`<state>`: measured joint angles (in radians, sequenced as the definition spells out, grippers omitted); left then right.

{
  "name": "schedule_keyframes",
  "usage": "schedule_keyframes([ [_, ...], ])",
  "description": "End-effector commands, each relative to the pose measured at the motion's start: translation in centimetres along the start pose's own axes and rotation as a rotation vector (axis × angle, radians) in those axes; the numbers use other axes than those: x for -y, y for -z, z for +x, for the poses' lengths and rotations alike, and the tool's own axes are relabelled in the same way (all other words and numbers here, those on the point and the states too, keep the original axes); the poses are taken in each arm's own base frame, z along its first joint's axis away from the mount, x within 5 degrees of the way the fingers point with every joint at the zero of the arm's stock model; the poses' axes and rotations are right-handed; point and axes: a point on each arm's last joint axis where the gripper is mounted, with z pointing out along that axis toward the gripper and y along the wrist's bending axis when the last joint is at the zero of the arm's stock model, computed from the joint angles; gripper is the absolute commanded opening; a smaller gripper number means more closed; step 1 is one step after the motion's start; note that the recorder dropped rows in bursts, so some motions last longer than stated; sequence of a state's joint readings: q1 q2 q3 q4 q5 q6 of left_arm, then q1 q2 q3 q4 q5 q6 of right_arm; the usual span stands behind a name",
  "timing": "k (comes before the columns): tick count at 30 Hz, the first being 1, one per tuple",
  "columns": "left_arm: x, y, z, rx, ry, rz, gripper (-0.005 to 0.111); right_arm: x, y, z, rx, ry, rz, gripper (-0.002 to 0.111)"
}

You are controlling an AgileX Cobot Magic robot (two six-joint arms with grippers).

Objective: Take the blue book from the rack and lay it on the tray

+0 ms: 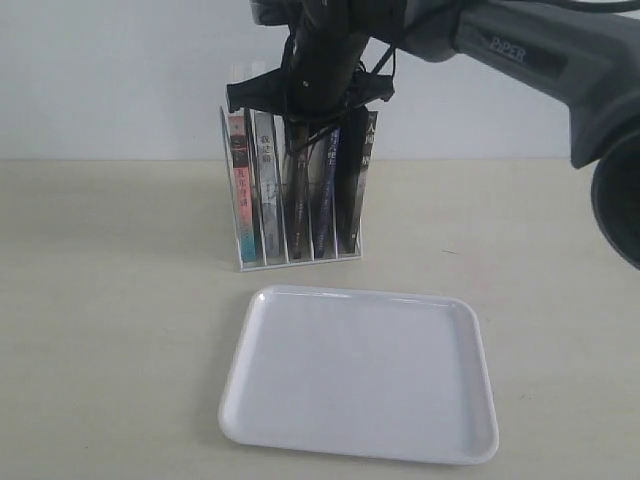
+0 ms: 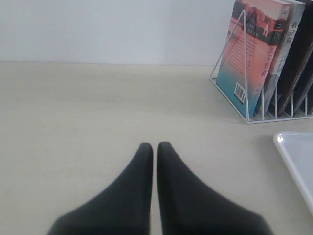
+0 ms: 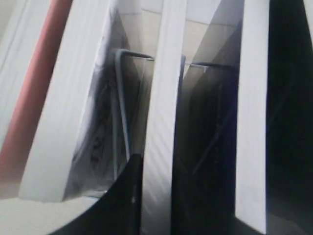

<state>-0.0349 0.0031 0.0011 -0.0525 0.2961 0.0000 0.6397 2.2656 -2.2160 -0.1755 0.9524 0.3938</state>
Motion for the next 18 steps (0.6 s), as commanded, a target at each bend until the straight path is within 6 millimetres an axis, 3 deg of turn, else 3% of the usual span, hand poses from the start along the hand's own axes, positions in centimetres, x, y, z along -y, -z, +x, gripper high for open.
schedule_keyframes([
  [1,0.0,0.0,-0.1,0.009,0.004,0.000,0.004,0.0,1.7,-1.3,0.048,-0.008,-0.006,0.000],
  [7,0.0,0.0,-0.1,0.009,0.004,0.000,0.004,0.3,6.5,-3.7,0.091,0.015,0.007,0.000],
  [18,0.0,0.0,-0.1,0.009,0.004,0.000,0.004,0.3,6.9,-3.9,0.103,0.015,0.004,0.000],
])
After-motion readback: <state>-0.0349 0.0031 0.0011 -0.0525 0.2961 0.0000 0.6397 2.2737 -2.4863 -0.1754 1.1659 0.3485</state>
